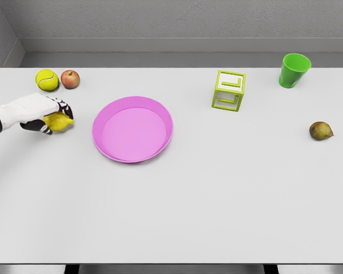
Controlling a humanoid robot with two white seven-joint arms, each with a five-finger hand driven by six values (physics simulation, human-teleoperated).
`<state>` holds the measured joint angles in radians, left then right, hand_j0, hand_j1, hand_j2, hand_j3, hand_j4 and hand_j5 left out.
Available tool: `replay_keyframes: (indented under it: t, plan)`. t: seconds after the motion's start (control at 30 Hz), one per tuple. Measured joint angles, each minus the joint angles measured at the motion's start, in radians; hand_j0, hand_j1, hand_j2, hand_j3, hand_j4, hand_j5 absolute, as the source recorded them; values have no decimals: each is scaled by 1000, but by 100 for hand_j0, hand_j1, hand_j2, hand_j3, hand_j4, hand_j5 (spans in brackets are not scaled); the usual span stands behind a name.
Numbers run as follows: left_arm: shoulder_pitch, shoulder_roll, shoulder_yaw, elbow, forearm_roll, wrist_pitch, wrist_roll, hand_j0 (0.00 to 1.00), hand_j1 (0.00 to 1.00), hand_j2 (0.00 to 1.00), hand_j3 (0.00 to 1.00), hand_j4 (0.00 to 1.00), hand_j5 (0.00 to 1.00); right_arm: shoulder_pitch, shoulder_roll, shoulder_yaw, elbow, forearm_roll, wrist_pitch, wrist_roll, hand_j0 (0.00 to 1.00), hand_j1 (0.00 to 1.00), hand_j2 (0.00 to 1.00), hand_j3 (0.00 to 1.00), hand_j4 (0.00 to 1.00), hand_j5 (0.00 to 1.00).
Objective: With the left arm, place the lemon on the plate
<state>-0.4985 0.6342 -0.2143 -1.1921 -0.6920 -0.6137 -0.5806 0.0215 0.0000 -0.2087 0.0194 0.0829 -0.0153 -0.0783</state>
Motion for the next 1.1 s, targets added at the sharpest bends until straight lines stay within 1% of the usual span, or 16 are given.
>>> replay_keyframes:
  t: [0.3,0.6,0.77,1.0,1.1]
  plan:
    - [0,0,4,-47,6,0,0,50,50,50,50,50,50,0,0,0,0,0,0,0,100,100,100,100,100,100]
    - [11,-4,9,-127,28,0,0,50,50,50,50,50,50,0,0,0,0,0,0,0,100,100,100,100,100,100]
    - [12,-6,3,-170,40,0,-1,50,50,50,50,50,50,0,0,0,0,0,0,0,100,100,100,100,100,100]
    - [12,-10,-8,-196,46,0,-1,51,51,51,51,51,51,2,0,0,0,0,0,0,100,100,100,100,100,100]
    - [18,-13,-13,-221,51,0,-1,51,51,51,51,51,51,0,0,0,0,0,0,0,100,100,100,100,100,100]
